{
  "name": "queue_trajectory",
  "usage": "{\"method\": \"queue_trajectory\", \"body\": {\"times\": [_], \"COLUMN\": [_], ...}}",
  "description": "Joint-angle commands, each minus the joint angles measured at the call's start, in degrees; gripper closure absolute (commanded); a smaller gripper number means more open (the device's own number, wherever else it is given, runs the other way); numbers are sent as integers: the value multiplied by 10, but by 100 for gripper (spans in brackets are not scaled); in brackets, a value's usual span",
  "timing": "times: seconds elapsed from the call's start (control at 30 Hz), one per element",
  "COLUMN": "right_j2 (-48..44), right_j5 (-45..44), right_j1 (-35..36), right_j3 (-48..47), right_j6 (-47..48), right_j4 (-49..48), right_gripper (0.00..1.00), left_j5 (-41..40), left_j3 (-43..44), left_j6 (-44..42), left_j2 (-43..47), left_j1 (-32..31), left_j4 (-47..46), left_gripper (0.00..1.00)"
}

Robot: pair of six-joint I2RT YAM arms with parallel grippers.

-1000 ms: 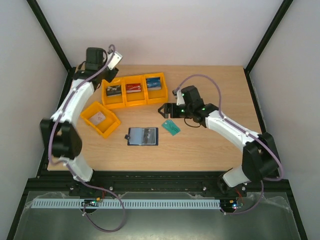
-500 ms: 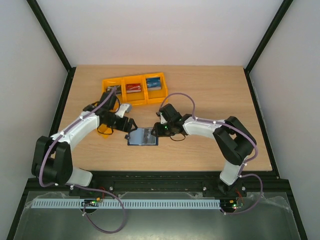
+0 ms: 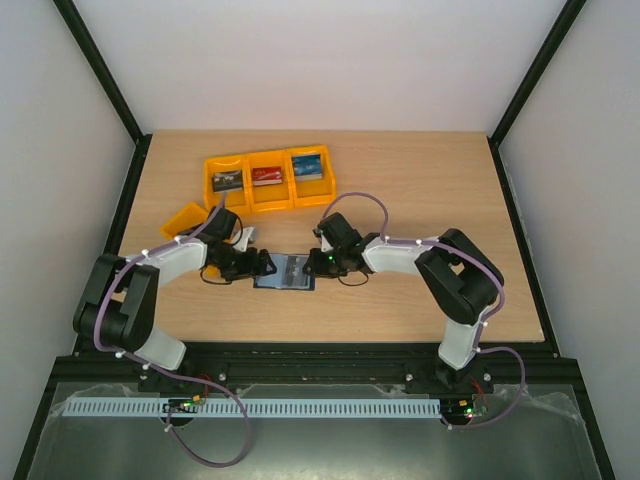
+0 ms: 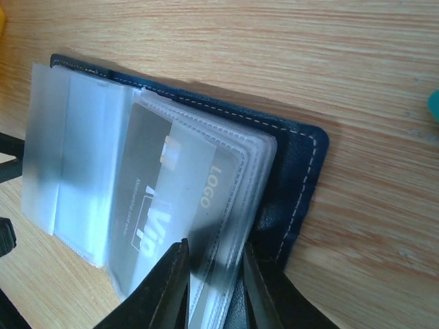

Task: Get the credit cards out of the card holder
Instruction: Pick up the card holder from the center of the board.

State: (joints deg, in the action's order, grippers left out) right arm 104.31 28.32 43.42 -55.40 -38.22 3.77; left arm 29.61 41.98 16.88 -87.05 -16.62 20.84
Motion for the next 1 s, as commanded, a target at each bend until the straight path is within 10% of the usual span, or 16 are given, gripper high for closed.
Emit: {"method": "queue_trajectory", "body": {"times": [0.0,0.47,0.97], "right_j2": [18,24,7], "right_j5": [15,70,86], "right_j1": [4,12,11], "right_j3": [2,-9,-15], "right_j6": [-6,-16,-5], "right_j4": [-20,-98,-114], "right_gripper": [79,77,83], "left_j5": [11,80,151], "left_j3": [-18,-40,-39], "left_j6": [33,52,38], "left_j2": [-34,-68,-65], "left_j1": [1,-14,-18], "left_j4": [-59,-117,-142], "left_gripper": [15,33,97]}}
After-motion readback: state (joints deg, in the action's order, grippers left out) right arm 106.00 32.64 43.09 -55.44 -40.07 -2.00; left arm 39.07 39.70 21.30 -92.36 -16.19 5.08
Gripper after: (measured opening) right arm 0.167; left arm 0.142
